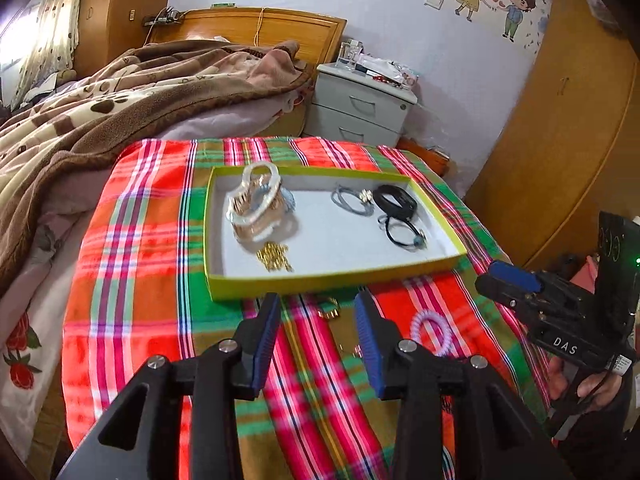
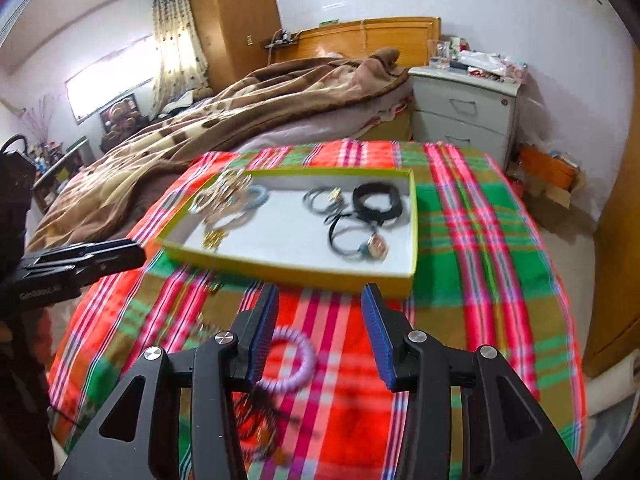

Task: Organize jewelry
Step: 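Close right tool on lavender coil hair tie while left tool moves to beaded bracelet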

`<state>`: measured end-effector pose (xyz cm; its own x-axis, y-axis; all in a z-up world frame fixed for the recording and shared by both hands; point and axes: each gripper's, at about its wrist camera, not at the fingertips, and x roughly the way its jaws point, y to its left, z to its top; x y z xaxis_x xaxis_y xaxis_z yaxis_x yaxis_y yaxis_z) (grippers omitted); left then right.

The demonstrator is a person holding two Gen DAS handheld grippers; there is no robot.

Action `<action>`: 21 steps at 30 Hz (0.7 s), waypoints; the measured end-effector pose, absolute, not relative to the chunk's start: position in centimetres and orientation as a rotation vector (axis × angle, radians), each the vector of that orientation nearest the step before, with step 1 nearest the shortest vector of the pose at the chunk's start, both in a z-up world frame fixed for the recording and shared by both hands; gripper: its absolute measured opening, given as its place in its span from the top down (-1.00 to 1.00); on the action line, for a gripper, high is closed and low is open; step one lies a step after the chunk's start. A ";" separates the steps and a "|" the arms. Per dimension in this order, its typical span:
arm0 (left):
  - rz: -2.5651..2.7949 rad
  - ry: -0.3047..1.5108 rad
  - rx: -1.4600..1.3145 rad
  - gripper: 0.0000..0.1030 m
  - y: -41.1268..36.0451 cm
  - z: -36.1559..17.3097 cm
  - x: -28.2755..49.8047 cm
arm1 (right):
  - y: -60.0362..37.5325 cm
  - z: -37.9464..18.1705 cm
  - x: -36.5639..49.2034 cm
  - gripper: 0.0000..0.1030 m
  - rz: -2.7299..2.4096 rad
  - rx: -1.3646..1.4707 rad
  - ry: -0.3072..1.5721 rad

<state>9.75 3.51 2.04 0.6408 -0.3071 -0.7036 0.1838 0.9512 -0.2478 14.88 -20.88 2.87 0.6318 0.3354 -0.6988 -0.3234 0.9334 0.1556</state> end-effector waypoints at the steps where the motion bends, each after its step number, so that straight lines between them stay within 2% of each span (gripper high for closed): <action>1: -0.286 0.833 -0.161 0.22 3.5 1.9 9.4 | -21.0 2.6 14.9 0.14 0.363 0.019 0.809; 12: -0.300 0.854 -0.176 0.22 3.7 0.4 6.8 | -21.4 0.8 13.0 0.14 0.391 0.073 0.873; 21: -0.300 0.859 -0.206 0.22 4.5 -0.2 6.1 | -20.5 -1.0 15.4 0.14 0.371 0.096 0.946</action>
